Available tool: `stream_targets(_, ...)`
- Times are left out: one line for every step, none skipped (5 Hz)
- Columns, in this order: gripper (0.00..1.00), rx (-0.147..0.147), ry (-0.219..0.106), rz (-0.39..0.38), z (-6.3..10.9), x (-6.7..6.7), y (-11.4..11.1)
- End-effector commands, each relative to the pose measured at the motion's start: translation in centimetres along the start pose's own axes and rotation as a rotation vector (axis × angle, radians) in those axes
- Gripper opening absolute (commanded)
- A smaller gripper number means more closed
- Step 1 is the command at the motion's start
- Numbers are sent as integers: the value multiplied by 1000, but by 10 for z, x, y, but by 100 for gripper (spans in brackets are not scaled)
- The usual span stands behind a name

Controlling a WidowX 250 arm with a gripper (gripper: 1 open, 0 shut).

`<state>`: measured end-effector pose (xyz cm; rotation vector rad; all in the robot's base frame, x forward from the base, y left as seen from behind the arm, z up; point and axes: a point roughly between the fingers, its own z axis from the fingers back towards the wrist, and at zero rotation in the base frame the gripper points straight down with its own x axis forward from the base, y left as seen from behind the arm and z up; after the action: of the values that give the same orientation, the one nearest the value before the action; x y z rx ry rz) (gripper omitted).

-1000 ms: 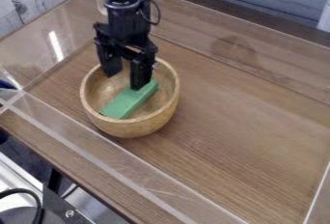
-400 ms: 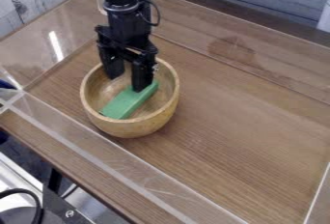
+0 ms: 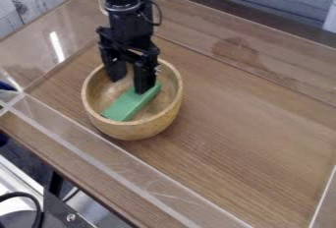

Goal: Remove the green block from inside the brown bowl and put it on the table

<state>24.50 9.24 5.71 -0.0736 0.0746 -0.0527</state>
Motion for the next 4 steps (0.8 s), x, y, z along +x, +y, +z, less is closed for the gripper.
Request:
stream_targets(100,20,-56,2,17,9,5)
stream_targets(100,16,-59,-1,17,10,6)
stream_targets(100,12,-60,-2,17,11,6)
stream_targets(100,9,-61,-3,17,12,6)
